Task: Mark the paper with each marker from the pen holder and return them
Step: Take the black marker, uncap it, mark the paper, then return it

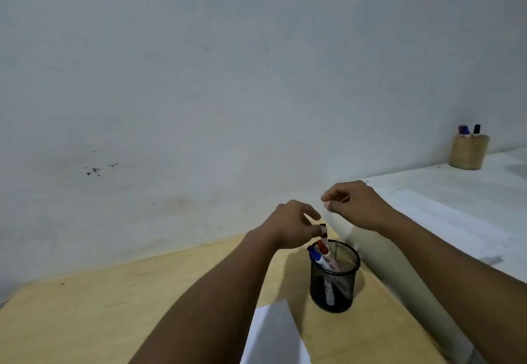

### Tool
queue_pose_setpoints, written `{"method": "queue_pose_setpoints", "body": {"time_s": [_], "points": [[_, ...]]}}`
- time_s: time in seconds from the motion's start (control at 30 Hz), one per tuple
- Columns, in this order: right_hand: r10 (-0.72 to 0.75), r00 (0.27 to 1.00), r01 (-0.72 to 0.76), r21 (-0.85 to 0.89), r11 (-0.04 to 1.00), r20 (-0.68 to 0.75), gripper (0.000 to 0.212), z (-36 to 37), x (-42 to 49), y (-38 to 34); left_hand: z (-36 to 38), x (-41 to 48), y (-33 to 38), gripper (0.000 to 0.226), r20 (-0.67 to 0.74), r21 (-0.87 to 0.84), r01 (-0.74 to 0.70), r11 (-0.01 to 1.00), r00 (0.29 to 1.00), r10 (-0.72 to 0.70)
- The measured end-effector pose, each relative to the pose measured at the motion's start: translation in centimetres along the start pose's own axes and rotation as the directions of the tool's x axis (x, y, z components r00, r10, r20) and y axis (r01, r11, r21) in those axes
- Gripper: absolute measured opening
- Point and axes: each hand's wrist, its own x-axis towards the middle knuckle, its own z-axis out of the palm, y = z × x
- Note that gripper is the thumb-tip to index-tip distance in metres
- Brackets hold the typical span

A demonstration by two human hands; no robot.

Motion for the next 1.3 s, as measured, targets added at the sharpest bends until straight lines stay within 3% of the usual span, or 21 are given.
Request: {"method": "queue_pose_setpoints", "body": {"time_s": [0.2,0.37,0.5,0.6,0.7,0.83,0.93,1.03,1.13,1.2,1.23,1.3], "points": [[0.018,1.0,-0.018,-0.011,1.0,0.008,0.012,0.7,0.6,1.1,0.9,1.5,0.1,0.023,0.026,-0.031,-0.028,0.999,0.999,0.029],[0.005,1.0,-0.007,0.114,0.993,0.022,0.011,1.4,0.9,-0.3,-1.4,0.2,-0.9,0.006,-0.12,-0.165,-0.016,0.986,0.993,-0.004],[-0.031,0.98,-0.003,0.173,0.985,0.195,0.045,2.1,0.5,-4.9,-6.0,-3.0,-2.6,0.021,-0.266,-0.385,-0.003,0.923,0.958,-0.108],[-0.098,0.926,0.009,0.239,0.971,0.364,0.036,2.9,0.3,-8.9,-9.2,-6.5,-4.7,0.024,-0.312,-0.553,0.004,0.833,0.926,-0.212],[-0.163,0.82,-0.113,0.435,0.894,0.548,0.03,4.1,0.5,-12.5,-11.0,-10.3,-7.5,0.026,-0.347,-0.66,0.009,0.751,0.883,-0.316],[-0.259,0.73,-0.367,0.682,0.633,0.633,0.045,8.5,-0.5,-15.5,-11.6,-14.9,-11.2,0.033,-0.307,-0.752,0.085,0.653,0.832,-0.463],[-0.222,0.77,-0.453,0.758,0.468,0.598,0.04,13.6,-2.3,-16.5,-10.9,-17.0,-12.8,0.04,-0.239,-0.793,0.151,0.59,0.814,-0.53],[-0.091,0.816,-0.458,0.734,0.502,0.571,0.029,18.5,-3.8,-17.1,-9.5,-18.4,-14.2,0.044,-0.2,-0.776,0.195,0.599,0.825,-0.529],[-0.135,0.813,-0.435,0.744,0.507,0.566,0.017,20.3,-4.2,-16.9,-8.6,-19.3,-15.8,0.043,-0.224,-0.767,0.17,0.619,0.833,-0.506],[-0.17,0.823,-0.409,0.774,0.483,0.542,0.012,19.3,-3.7,-16.3,-8.8,-20.6,-17.2,0.043,-0.25,-0.79,0.16,0.591,0.797,-0.55],[-0.17,0.838,-0.393,0.789,0.472,0.519,0.01,18.6,-3.4,-15.7,-9.0,-21.5,-18.1,0.043,-0.27,-0.776,0.173,0.606,0.778,-0.567],[-0.145,0.86,-0.366,0.789,0.493,0.489,0.004,17.1,-2.7,-14.2,-9.1,-23.4,-20.3,0.049,-0.331,-0.606,0.269,0.749,0.77,-0.545]]}}
